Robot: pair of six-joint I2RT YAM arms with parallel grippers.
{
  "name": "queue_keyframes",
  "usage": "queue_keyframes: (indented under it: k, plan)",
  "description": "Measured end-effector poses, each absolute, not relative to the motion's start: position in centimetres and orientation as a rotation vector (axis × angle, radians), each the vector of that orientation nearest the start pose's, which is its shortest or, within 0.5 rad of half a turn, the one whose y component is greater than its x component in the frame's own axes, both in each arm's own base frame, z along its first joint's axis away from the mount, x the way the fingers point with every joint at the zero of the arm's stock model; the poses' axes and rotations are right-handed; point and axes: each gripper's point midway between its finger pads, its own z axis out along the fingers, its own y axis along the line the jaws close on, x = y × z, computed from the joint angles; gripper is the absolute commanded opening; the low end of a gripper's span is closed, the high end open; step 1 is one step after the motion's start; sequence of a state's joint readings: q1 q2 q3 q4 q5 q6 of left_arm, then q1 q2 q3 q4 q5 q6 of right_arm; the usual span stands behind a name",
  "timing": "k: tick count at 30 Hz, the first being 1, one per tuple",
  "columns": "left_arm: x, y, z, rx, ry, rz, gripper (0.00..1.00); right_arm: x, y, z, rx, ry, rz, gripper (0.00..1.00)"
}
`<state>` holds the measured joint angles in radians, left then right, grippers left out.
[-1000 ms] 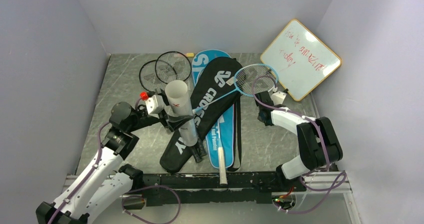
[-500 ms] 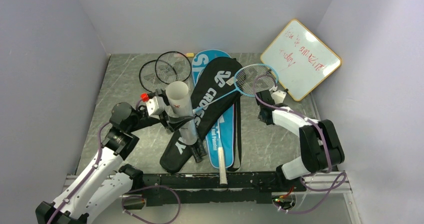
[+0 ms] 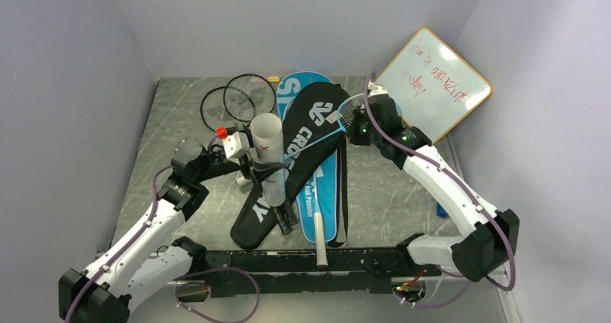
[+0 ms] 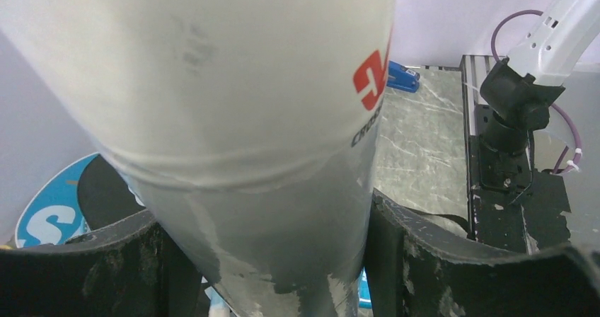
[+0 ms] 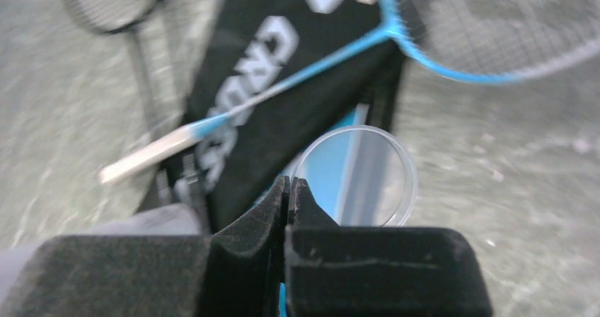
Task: Pack up the badminton gear
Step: Close the lid on the shuttle tube.
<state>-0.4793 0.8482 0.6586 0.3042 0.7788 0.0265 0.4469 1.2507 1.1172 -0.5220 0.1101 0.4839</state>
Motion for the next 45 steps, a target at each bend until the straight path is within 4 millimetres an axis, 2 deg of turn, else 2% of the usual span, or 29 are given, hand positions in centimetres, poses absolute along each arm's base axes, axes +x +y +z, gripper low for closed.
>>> queue_keyframes:
  k: [4, 6, 14, 17, 21, 27, 32, 36, 39, 45]
  plan:
    - [20.5, -24.5, 31.2, 0.996, 1.177, -0.909, 0.51, 30.5, 21.7, 26.1, -0.144, 2.179, 0.592, 0.0]
    - [20.1, -24.3, 31.5, 1.001, 1.155, -0.897, 0.52, 29.5, 23.7, 29.0, -0.239, 2.124, 0.693, 0.0]
    - [18.9, -23.7, 30.4, 1.03, 1.127, -0.871, 0.51, 24.8, 28.3, 37.4, -0.553, 1.926, 0.99, 0.0]
    - [19.0, -23.7, 30.4, 1.035, 1.139, -0.867, 0.51, 22.8, 29.3, 40.7, -0.649, 1.83, 1.08, 0.0]
    - [20.0, -23.4, 30.5, 1.042, 1.224, -0.812, 0.51, 20.6, 29.6, 43.6, -0.73, 1.729, 1.167, 0.0]
    - [21.8, -21.9, 30.9, 1.049, 1.368, -0.67, 0.51, 18.7, 29.5, 45.3, -0.781, 1.656, 1.237, 0.0]
    - [22.2, -20.9, 31.2, 1.063, 1.446, -0.603, 0.5, 18.4, 29.6, 45.9, -0.792, 1.623, 1.26, 0.0]
    - [21.8, -20.7, 29.6, 1.087, 1.488, -0.609, 0.5, 18.3, 29.7, 45.0, -0.791, 1.627, 1.272, 0.0]
    - [21.6, -20.8, 27.3, 1.106, 1.528, -0.629, 0.49, 18.3, 29.9, 44.4, -0.797, 1.639, 1.286, 0.0]
    - [21.3, -21.7, 26.9, 1.133, 1.471, -0.675, 0.49, 18.1, 30.1, 44.3, -0.806, 1.642, 1.305, 0.0]
